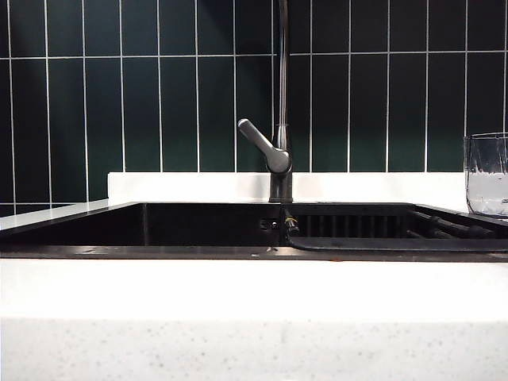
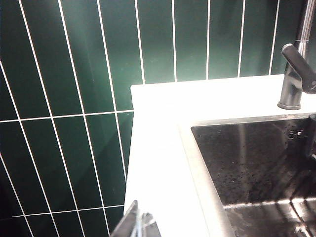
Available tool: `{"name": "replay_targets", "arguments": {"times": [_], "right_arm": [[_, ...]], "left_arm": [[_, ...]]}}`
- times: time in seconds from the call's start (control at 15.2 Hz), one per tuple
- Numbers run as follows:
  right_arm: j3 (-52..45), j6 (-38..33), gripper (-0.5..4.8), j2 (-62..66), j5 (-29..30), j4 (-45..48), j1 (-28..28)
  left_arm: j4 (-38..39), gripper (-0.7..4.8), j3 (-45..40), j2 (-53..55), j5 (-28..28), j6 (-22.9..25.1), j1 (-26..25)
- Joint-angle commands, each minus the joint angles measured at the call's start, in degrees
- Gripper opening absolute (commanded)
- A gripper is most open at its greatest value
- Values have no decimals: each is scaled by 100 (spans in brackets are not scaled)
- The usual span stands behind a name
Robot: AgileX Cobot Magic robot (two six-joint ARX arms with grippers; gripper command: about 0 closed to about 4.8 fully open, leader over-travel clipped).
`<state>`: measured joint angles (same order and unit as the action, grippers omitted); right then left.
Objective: Pick up the mug next to the sink, go to the faucet to get some water, pour the water into the sink, and finally put the mug back to its place.
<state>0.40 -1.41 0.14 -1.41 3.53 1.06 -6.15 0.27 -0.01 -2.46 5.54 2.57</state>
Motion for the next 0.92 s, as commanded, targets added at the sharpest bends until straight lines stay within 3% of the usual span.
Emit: {"name": "replay_targets", "arguments": {"times": [0.07,0.79,0.92], "right_arm": [[-35,13,-5,2,2,55,7],[-35,13,-5,2,2,59,9],[-35,15,-5,2,0,149,9]], "left_arm": [[-26,-3,15,2,-17,0,-7],[-31,-3,15,2,-50,-2,-7],[-205,14,15,2,-422,-26,-9]]}}
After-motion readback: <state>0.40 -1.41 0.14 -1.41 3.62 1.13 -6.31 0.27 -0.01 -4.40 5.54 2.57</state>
